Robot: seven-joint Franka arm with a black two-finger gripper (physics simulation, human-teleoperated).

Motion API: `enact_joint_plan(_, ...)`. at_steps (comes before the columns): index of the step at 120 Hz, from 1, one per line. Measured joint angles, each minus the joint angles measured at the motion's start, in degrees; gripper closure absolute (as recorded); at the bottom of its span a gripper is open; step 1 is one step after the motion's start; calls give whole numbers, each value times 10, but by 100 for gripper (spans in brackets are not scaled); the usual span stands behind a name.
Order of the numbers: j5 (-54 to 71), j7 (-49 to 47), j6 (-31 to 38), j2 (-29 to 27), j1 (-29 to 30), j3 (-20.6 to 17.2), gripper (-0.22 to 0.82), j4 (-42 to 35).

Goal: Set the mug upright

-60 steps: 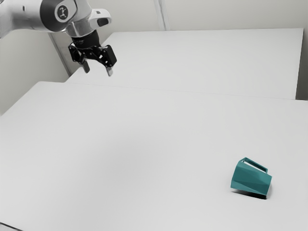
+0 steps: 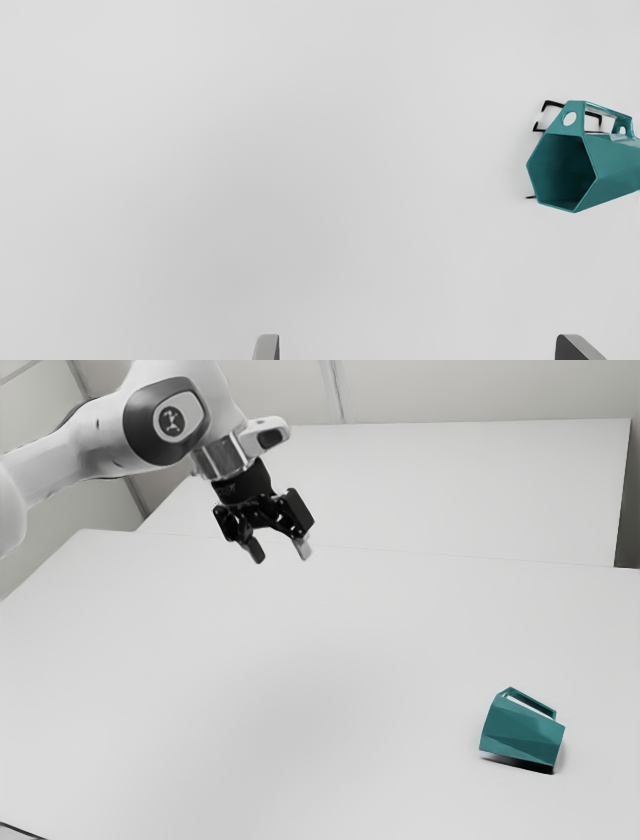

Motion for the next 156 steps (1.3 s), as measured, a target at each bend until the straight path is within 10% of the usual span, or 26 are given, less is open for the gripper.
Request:
enact_joint_plan(78,-251,109,298,62,32,-114,0,-182)
enact_joint_plan(156,-475,316,348,247,-16,-158,0,-141)
